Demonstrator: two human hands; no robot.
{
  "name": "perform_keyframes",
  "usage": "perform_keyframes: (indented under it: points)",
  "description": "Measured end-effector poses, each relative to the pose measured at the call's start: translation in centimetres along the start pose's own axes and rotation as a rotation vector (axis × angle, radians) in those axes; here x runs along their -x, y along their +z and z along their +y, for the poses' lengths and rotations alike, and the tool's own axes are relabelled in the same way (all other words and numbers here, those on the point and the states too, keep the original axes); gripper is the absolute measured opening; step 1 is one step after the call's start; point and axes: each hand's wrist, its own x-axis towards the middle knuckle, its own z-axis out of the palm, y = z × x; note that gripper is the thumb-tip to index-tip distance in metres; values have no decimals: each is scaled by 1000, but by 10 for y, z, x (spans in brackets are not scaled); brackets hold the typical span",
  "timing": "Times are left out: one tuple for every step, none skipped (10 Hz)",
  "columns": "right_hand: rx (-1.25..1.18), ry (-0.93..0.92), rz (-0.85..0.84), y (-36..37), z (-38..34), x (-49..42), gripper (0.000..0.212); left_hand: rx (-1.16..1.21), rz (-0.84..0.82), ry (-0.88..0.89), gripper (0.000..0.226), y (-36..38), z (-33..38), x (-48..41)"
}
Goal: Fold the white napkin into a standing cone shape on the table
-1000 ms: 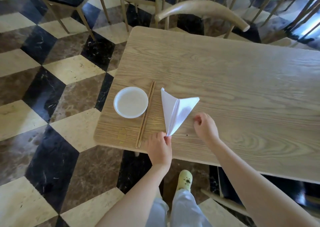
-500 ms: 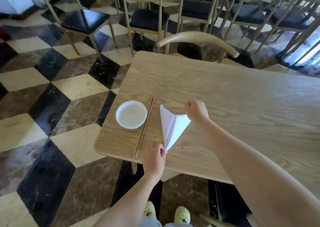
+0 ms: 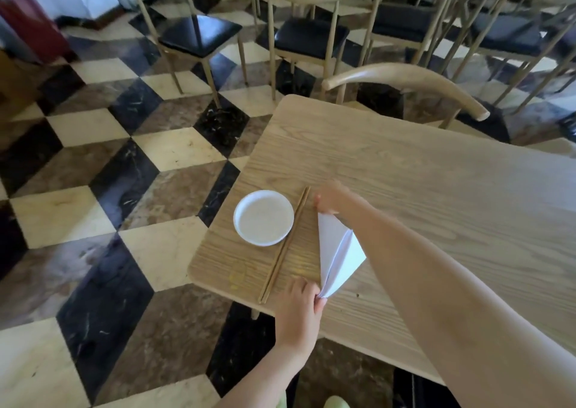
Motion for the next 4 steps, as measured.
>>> perform_keyframes:
  points:
    - [223, -109, -35, 3, -8, -5, 25, -50, 7, 12, 26, 2, 2, 2]
    - [256, -101, 10, 4, -10, -9, 23, -125, -18, 17, 28, 2, 7, 3]
    - [243, -242, 81, 1, 2, -6, 21, -149, -41, -11, 26, 4, 10, 2]
    - [170, -176, 168, -26, 14, 8, 27, -93, -73, -69, 18, -2, 15, 0]
